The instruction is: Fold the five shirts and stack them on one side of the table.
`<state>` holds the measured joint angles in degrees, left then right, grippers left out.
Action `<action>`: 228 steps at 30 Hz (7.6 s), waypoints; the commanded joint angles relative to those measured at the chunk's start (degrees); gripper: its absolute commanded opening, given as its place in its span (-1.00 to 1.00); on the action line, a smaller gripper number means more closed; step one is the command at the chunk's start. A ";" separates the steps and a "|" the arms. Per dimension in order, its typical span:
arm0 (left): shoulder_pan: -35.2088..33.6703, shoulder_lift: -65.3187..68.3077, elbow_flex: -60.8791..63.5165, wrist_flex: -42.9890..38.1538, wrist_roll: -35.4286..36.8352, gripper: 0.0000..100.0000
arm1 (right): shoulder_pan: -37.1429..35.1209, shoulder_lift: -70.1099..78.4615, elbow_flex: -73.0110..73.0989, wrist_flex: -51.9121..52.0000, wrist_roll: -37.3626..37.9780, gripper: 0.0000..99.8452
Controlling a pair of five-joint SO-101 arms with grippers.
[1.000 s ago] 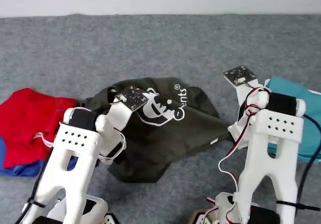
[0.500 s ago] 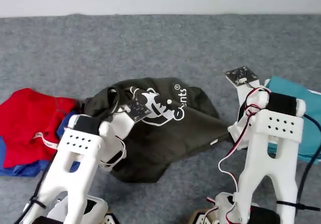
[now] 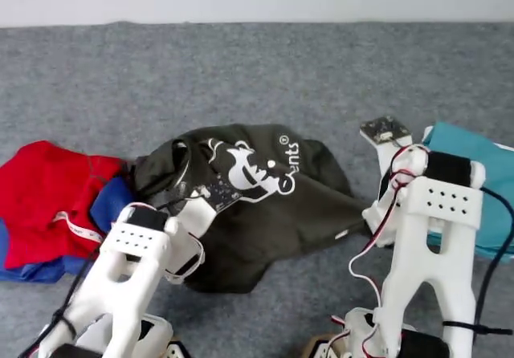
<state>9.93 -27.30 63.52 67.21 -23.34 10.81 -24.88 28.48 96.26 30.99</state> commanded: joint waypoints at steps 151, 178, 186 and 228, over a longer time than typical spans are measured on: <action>-13.45 21.27 -59.56 4.22 -20.75 -0.97 | -4.97 24.04 -25.41 -37.23 19.16 -0.98; -11.08 9.32 -27.03 29.89 -20.84 -0.97 | -1.01 23.87 -13.71 -16.40 20.13 -0.98; -10.73 9.49 -25.71 30.07 -20.84 -0.90 | 1.36 23.87 -13.71 -16.40 23.12 -0.98; -11.16 9.05 -50.51 30.86 -6.33 -0.68 | 4.97 23.34 -30.77 -7.69 22.59 -0.60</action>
<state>-1.05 -15.69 19.65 98.77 -33.89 14.24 1.76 5.71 86.51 55.43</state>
